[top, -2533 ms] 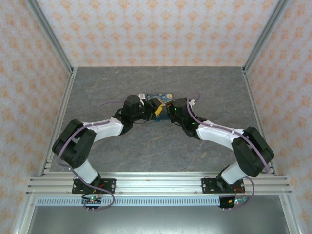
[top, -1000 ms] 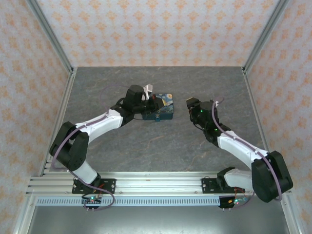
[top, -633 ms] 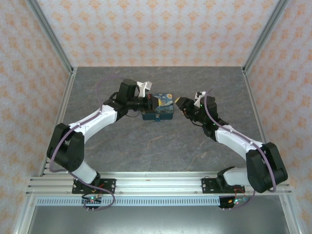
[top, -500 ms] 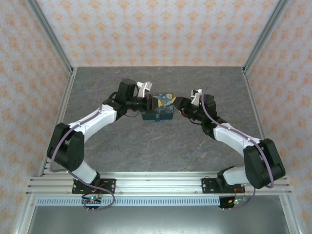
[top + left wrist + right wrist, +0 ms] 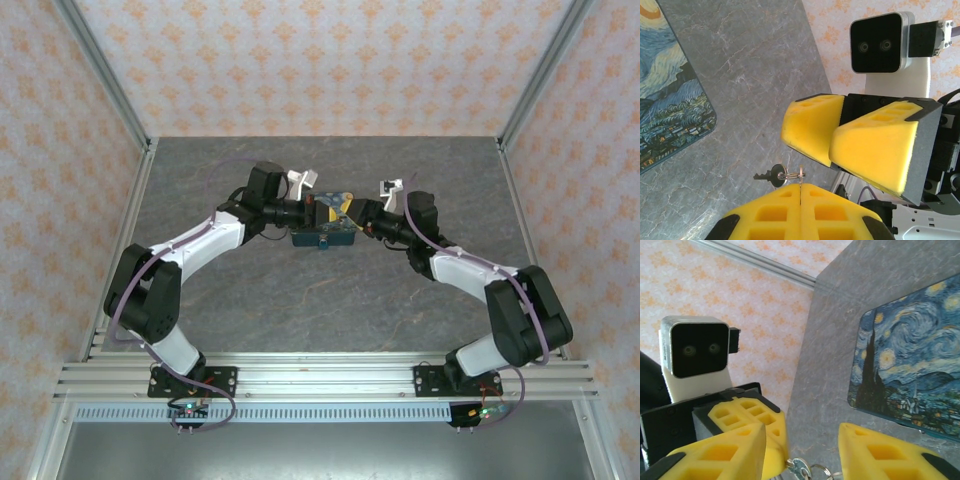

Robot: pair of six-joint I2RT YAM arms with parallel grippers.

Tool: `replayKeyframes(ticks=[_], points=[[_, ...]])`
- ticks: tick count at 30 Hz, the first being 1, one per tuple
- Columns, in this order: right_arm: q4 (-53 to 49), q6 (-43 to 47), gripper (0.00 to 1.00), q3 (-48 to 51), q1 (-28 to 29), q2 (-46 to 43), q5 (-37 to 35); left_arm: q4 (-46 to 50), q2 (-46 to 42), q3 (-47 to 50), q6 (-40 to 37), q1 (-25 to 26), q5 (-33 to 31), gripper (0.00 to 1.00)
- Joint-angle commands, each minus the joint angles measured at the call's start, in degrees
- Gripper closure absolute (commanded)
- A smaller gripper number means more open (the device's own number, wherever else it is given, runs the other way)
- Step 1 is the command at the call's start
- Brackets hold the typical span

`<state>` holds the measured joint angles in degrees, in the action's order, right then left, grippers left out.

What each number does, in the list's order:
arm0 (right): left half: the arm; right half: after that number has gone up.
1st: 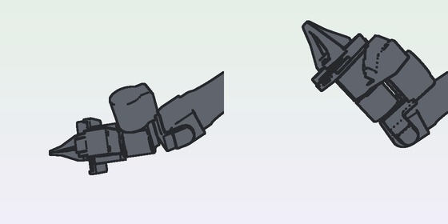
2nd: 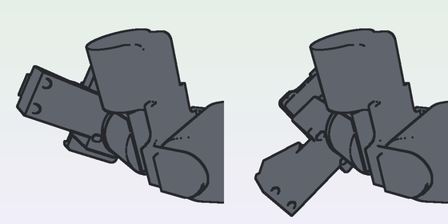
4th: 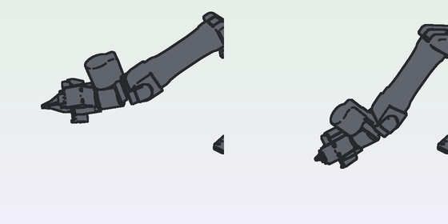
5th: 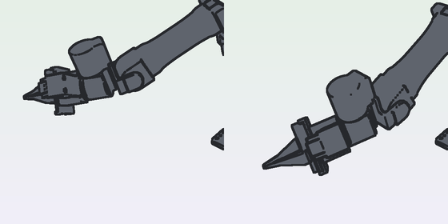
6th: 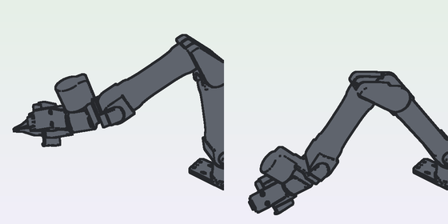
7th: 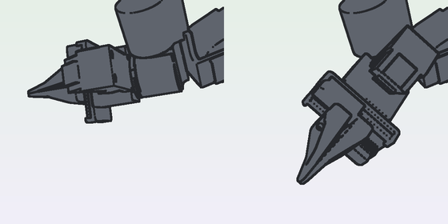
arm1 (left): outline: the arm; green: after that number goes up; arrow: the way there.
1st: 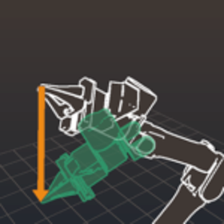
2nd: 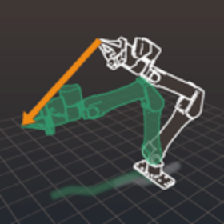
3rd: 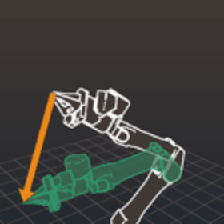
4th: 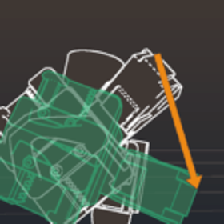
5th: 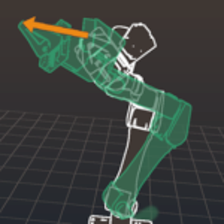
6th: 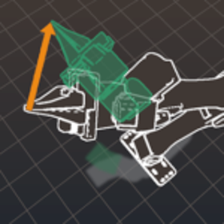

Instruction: Unlock the padlock with the key

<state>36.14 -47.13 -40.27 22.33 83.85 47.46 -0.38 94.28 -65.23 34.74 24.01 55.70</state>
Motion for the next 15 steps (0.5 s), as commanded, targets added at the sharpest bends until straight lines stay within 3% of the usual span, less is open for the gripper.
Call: replayKeyframes(ticks=[1, 15], points=[[5.47, -0.93, 0.58, -0.47, -0.19, 0.91, 2.75, -2.41, 0.38, -1.57, 1.03, -0.03, 1.78, 1.00], [8.16, -2.24, 0.66, 1.64, -0.22, 2.19, 4.92, -3.44, 1.49, -2.94, 2.17, -0.02, 1.26, 1.00]])
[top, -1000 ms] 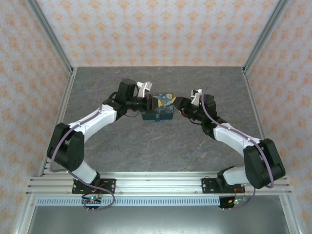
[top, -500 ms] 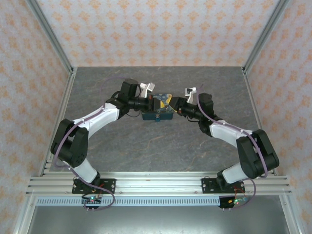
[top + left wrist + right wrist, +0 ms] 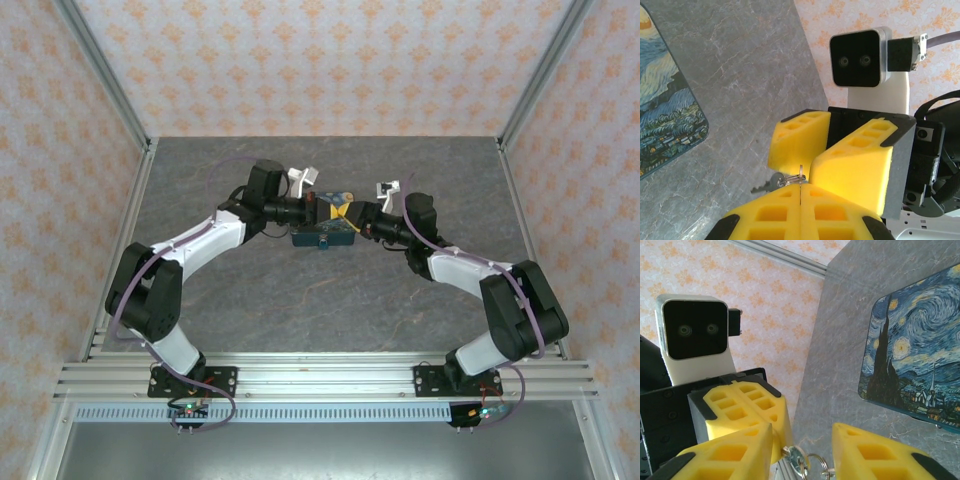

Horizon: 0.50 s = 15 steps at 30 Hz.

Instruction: Unlock the padlock with the key

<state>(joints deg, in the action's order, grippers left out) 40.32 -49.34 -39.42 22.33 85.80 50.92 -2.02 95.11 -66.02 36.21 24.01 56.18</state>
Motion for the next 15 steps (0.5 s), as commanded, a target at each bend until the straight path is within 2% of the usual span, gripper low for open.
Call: replayKeyframes(ticks=[1, 8, 12, 15], points=[[3.98, 0.10, 0.67, 0.96, -0.25, 0.15, 1.51, -1.85, 0.74, -2.21, 0.79, -0.02, 0.68, 1.00], [3.94, 0.39, 0.82, 1.84, -0.26, -0.11, 0.90, -1.83, 0.98, -2.59, 0.97, -0.06, 0.51, 1.00], [3.81, 0.46, 0.99, 2.24, -0.25, -0.32, 0.09, -1.76, 1.16, -2.70, 1.13, -0.09, 0.32, 1.00], [3.72, 0.30, 1.00, 2.32, -0.25, -0.65, -0.81, -1.65, 1.30, -2.66, 1.81, -0.04, -0.29, 1.00]])
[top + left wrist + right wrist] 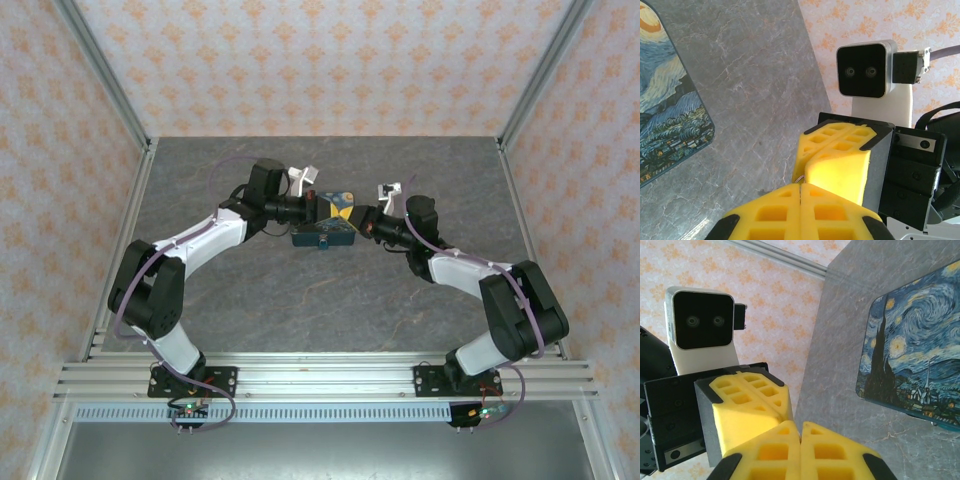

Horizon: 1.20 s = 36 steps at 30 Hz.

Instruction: Unlock the padlock with the key

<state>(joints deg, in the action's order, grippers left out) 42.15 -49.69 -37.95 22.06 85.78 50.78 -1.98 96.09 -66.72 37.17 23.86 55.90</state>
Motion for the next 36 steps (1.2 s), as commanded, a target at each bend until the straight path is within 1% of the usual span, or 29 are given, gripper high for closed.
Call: replayKeyframes(ticks=[1, 2, 3, 4, 5, 6, 7, 9, 11, 12, 16, 18, 21, 24, 27, 30, 36], points=[[1.78, 0.59, 1.00, 1.10, 0.00, -0.99, -1.34, -1.45, 0.30, -1.97, 1.62, 0.01, -0.77, 1.00], [1.41, 0.69, 1.00, 1.49, 0.06, -1.56, -2.33, -1.33, 0.24, -1.86, 2.86, -0.11, -1.72, 0.98], [0.34, 1.40, 1.00, 1.83, 0.02, -2.42, -3.59, -1.31, -0.05, -1.64, 4.78, -0.39, -2.96, 0.90], [-1.75, 2.89, 1.00, 2.22, 0.08, -3.58, -5.04, -1.48, -0.55, -1.23, 7.49, -0.78, -4.92, 0.77], [-4.44, 4.68, 1.00, 2.27, 0.21, -4.94, -6.39, -2.11, -1.16, -0.48, 10.25, -1.19, -6.49, 0.66], [-7.78, 6.85, 1.00, 2.27, 0.40, -6.58, -8.31, -3.45, -2.03, 0.79, 13.95, -1.85, -8.06, 0.59], [-11.21, 9.13, 1.00, 2.27, 0.69, -8.31, -10.59, -5.40, -3.06, 2.09, 18.02, -2.37, -9.40, 0.54], [-16.07, 12.85, 1.00, 2.16, 1.43, -11.15, -14.58, -6.12, -4.75, 3.61, 24.64, -3.10, -12.23, 0.45], [-18.96, 15.62, 1.00, 2.01, 2.40, -13.30, -18.25, -5.69, -5.93, 4.25, 29.84, -3.15, -14.10, 0.39], [-20.24, 17.19, 1.00, 1.99, 3.18, -14.40, -20.55, -3.66, -6.24, 3.85, 32.44, -3.11, -14.69, 0.37], [-25.86, 25.19, 1.00, 0.29, 8.35, -17.36, -31.15, -2.71, -6.48, 4.52, 42.84, -2.77, -15.04, 0.37], [-27.19, 29.13, 1.00, -0.26, 11.45, -17.66, -37.07, -1.10, -6.54, 4.49, 45.95, -2.28, -15.45, 0.37], [-27.99, 33.99, 1.00, -0.93, 16.14, -19.67, -45.97, 0.83, -6.78, 4.49, 48.77, -0.90, -16.46, 0.39], [-27.87, 37.17, 1.00, -1.56, 19.00, -19.68, -50.78, 2.68, -6.71, 4.38, 49.79, 0.54, -17.61, 0.41], [-27.46, 38.47, 1.00, -2.19, 20.36, -19.00, -52.33, 2.55, -6.33, 4.84, 50.87, 1.91, -18.56, 0.44], [-26.54, 38.48, 1.00, -2.55, 20.74, -18.26, -52.15, 1.54, -5.55, 4.86, 52.14, 3.13, -18.88, 0.47], [-25.77, 38.66, 1.00, -3.34, 20.91, -16.17, -51.49, 0.35, -4.29, 4.03, 53.35, 4.96, -19.25, 0.49]])
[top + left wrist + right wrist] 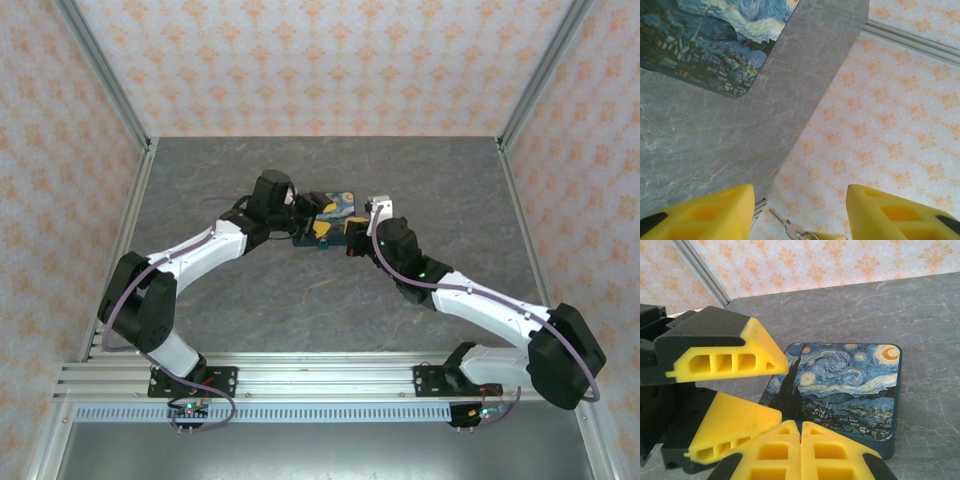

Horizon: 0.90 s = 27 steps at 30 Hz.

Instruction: Unlock the padlock with the key

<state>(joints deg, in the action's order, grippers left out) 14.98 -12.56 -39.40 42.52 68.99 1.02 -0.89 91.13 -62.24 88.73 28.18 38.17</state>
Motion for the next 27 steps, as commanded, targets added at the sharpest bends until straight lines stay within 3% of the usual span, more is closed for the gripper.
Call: replayKeyframes(ticks=[1, 27], points=[[1.49, 1.55, 1.00, -1.99, 0.46, 0.79, -1.73, -0.95, 0.81, -0.63, 2.02, 0.85, -1.52, 0.49], [1.28, 2.32, 1.00, -2.64, 0.46, 1.99, -1.11, -1.73, 2.62, -3.42, 3.12, 4.14, -2.29, 0.68]])
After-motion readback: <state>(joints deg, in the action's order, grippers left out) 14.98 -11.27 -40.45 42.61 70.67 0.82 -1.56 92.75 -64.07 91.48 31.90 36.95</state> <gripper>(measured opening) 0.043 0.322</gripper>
